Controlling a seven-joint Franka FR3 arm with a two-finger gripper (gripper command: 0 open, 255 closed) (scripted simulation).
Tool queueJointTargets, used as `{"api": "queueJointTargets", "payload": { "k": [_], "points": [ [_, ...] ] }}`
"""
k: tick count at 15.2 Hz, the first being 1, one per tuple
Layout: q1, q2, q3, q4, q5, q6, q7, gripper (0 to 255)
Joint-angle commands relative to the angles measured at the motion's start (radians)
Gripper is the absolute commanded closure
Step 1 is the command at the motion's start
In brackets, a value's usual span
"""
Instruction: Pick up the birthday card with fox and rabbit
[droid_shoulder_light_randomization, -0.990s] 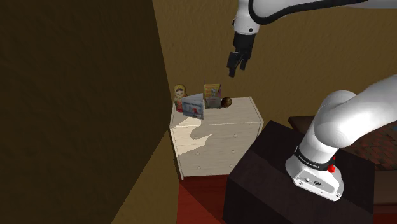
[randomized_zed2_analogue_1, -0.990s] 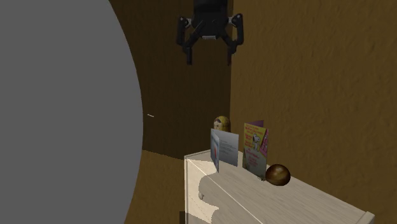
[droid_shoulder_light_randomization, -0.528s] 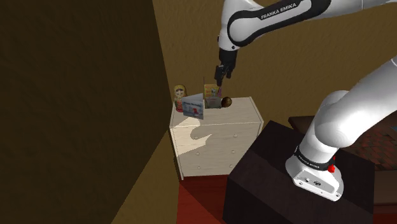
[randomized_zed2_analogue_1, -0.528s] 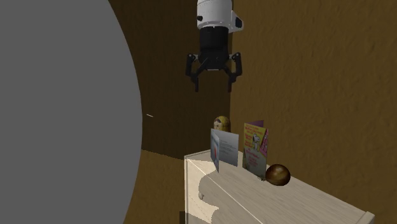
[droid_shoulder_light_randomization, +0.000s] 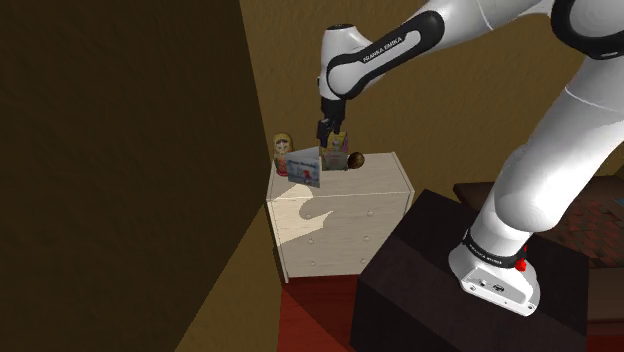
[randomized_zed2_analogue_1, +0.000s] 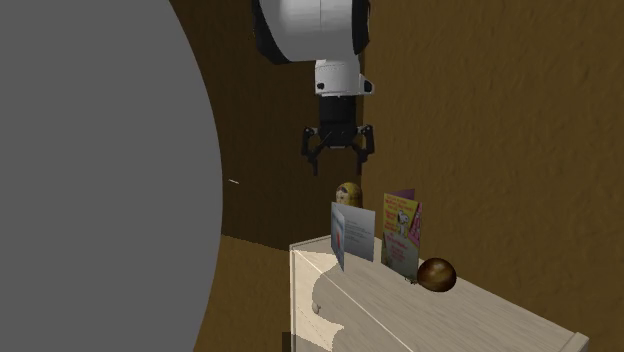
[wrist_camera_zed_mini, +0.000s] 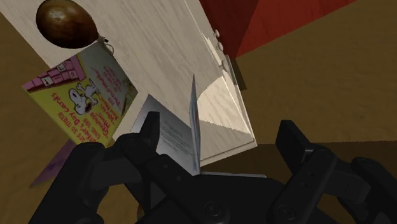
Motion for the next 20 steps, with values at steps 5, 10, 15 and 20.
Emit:
{"api": "queueJointTargets", "payload": {
  "k": [5, 10, 15, 20],
  "points": [
    [0.001, 0.223, 0.000, 0.121, -0.024, 0.111, -0.049, 0],
    [0.005, 0.415, 0.003, 0.267, -0.047, 0.165, -0.081, 0],
    [0.007, 0.506, 0.003, 0.317, -0.057, 0.209, -0.089, 0],
    [0.008, 0.547, 0.001, 0.309, -0.060, 0.257, -0.085, 0]
  ]
}}
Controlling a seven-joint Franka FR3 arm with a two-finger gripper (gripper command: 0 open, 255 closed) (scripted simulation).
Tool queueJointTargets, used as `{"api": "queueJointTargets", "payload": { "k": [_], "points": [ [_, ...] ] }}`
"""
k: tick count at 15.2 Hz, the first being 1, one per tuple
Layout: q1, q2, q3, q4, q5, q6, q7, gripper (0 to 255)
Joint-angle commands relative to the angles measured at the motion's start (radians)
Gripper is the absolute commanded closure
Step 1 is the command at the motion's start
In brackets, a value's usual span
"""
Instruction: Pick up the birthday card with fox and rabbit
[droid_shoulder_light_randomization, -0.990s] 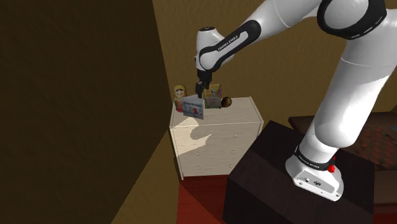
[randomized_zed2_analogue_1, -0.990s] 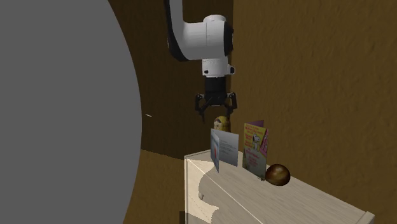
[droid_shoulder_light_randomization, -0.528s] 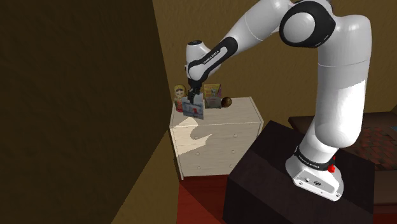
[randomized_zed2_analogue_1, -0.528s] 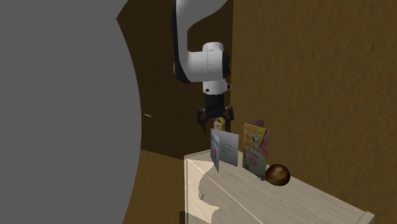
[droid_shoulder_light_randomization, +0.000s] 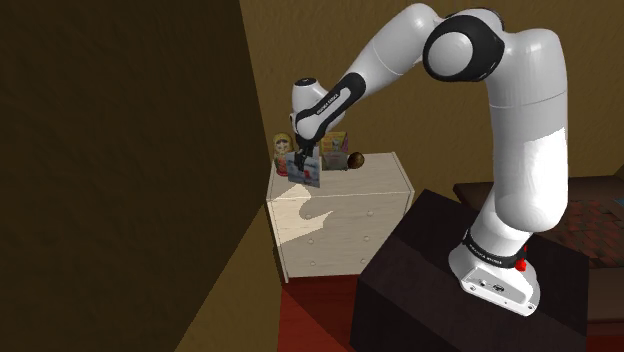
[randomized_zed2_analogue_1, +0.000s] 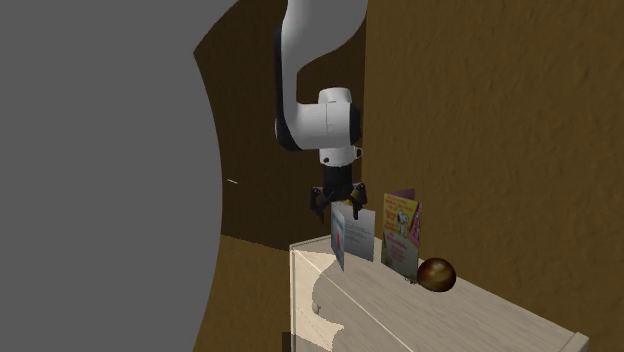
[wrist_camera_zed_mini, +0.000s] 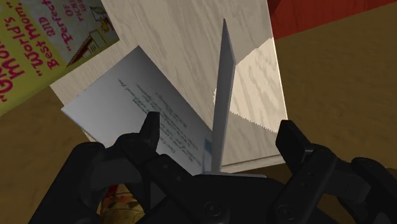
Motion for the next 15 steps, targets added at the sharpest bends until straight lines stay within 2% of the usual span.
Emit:
{"api": "queueJointTargets", "payload": {
  "k": [1, 2, 11, 15],
  "points": [
    [0.000, 0.007, 0.000, 0.000, -0.001, 0.008, 0.001, 0],
    [0.000, 0.009, 0.000, 0.001, -0.001, 0.008, 0.001, 255],
    [0.000, 0.007, 0.000, 0.000, -0.001, 0.008, 0.001, 255],
    [-0.001, -0.028, 0.001, 0.006, 0.002, -0.034, -0.003, 255]
  ]
}}
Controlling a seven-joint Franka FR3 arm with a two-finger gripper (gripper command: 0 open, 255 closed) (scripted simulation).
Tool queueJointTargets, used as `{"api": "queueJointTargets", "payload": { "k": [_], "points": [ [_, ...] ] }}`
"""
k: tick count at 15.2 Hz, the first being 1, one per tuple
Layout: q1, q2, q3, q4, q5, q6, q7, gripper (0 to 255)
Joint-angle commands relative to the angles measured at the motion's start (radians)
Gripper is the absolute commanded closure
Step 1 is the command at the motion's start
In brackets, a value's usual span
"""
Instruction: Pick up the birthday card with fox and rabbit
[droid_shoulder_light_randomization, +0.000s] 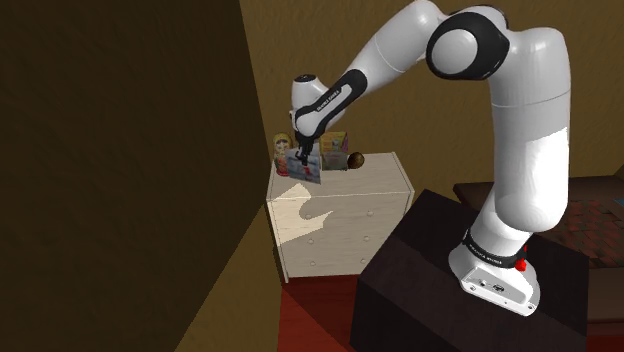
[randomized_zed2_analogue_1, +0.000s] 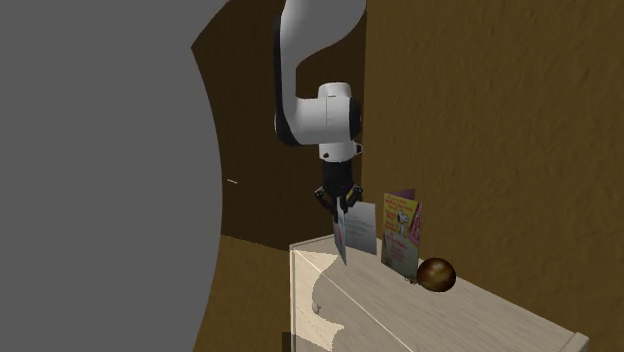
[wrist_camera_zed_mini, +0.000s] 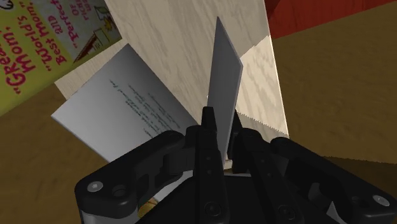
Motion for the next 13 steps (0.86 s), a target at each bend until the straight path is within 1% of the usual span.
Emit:
{"api": "queueJointTargets", "payload": {
  "k": [1, 11, 13],
  "points": [
    [-0.002, -0.016, 0.001, 0.007, 0.002, -0.023, -0.004, 255],
    [-0.003, -0.093, 0.004, 0.041, 0.009, -0.133, -0.013, 255],
    [-0.003, -0.094, 0.004, 0.041, 0.009, -0.135, -0.013, 255]
  ]
}}
